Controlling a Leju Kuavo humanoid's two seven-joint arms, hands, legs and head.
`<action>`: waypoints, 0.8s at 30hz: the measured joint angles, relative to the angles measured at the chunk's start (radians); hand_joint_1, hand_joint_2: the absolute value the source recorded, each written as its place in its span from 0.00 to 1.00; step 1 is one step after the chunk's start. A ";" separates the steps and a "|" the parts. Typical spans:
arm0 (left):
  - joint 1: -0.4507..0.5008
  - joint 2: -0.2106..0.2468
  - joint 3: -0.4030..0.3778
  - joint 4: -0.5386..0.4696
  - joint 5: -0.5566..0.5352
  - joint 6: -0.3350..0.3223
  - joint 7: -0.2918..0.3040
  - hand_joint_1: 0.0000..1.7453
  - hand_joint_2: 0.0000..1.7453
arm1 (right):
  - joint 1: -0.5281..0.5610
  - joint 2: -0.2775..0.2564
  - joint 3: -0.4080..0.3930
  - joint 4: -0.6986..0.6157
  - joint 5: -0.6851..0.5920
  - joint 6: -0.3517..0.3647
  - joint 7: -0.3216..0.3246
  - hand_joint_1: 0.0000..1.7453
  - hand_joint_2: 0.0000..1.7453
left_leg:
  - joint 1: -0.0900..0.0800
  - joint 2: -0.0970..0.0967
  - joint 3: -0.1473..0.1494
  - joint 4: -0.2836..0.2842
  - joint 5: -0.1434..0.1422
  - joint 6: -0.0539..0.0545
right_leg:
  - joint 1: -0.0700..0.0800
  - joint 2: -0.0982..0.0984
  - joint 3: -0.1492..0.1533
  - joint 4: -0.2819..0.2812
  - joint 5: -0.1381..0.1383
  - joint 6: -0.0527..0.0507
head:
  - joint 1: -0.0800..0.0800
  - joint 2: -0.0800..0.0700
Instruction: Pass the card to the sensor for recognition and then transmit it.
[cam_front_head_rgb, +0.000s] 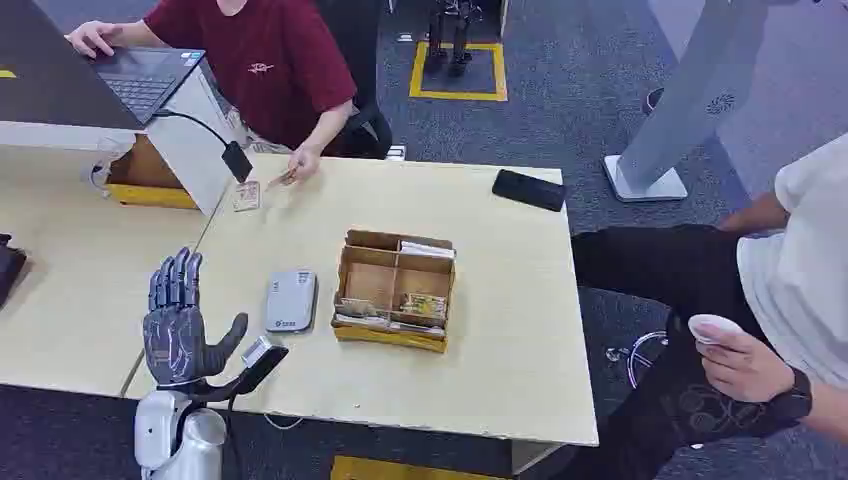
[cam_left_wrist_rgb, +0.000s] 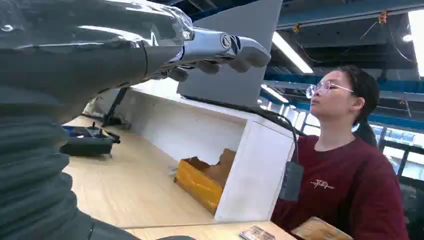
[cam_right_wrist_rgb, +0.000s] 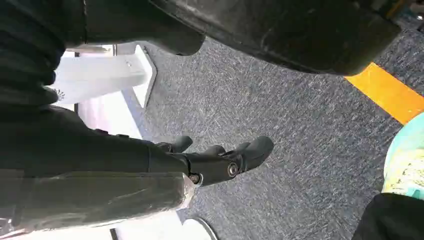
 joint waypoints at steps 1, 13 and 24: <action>0.000 0.000 0.000 0.000 -0.001 0.000 0.000 0.00 1.00 | 0.000 0.000 0.000 0.000 0.000 -0.002 0.000 0.00 1.00 | 0.000 0.000 0.000 0.000 0.000 0.000 | 0.000 0.000 0.000 0.000 0.000 0.000 | 0.000 0.000; 0.000 0.000 0.000 0.001 -0.001 0.000 0.000 0.00 1.00 | -0.004 0.010 0.000 0.000 0.011 -0.011 0.003 0.00 1.00 | 0.000 0.000 0.000 0.000 0.000 0.000 | 0.000 0.000 0.000 0.000 0.000 0.000 | 0.000 0.000; 0.000 0.000 0.000 0.001 0.003 0.000 0.000 0.00 1.00 | -0.005 0.010 -0.005 0.000 0.014 -0.009 0.005 0.00 1.00 | 0.000 0.000 0.000 0.000 0.000 0.000 | 0.000 0.000 0.000 0.000 0.000 0.000 | 0.000 0.000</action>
